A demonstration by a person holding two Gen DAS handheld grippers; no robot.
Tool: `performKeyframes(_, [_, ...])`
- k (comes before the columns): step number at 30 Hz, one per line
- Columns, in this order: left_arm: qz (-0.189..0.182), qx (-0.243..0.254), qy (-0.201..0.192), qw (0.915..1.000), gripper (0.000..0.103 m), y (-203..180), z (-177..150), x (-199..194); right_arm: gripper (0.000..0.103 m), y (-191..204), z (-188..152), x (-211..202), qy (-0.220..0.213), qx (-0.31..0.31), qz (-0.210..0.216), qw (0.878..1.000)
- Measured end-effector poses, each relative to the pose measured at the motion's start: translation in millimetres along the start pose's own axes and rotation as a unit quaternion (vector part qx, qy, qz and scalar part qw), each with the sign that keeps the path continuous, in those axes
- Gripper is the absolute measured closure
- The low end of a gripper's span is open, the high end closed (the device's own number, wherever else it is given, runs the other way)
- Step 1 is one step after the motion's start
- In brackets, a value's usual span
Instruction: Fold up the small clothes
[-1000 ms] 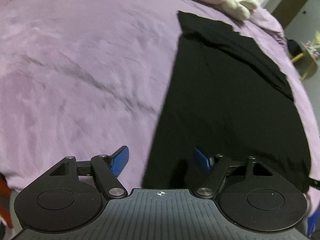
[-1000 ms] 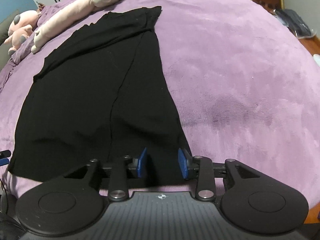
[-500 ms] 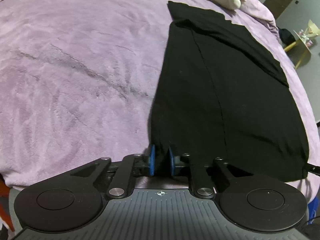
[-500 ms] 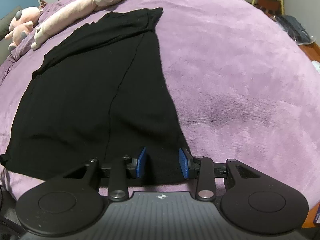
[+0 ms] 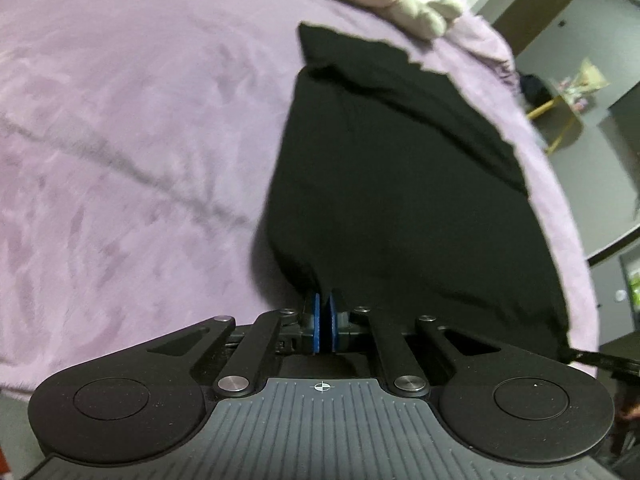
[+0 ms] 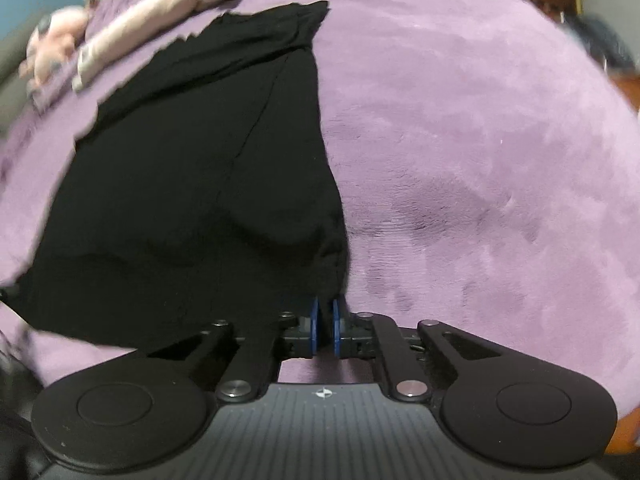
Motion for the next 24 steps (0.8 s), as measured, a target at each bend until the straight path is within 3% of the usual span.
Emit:
performKeyframes(5, [-0.028,-0.023,-0.038,0.9986,0.097,-6,27,-10,0.097,-2,24,-14,-0.012,0.104,0.114,0.988])
performKeyframes(11, [-0.063,-0.055,-0.082,0.9931,0.097,-8,70,-14,0.098,14,68,-18,-0.061,0.130,0.180,0.973])
performKeyframes(18, [-0.047,-0.060,-0.131,0.9884,0.097,2,134,0,0.098,37,134,-3,-0.123,0.152,0.203,0.959])
performKeyframes(24, [-0.031,-0.084,-0.126,0.9880,0.097,16,176,41,0.098,51,183,33,-0.145,0.170,0.166,0.961])
Point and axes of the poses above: each gripper's, at about its wrist camera, not at the fingertips, and x roughly the way its jaws point, y to its left, z to its top, the point moved 8 cm from there along x, roughly the way its jaws point, and after that the axes turned 11 degrees about x, right-handed, at the moved point
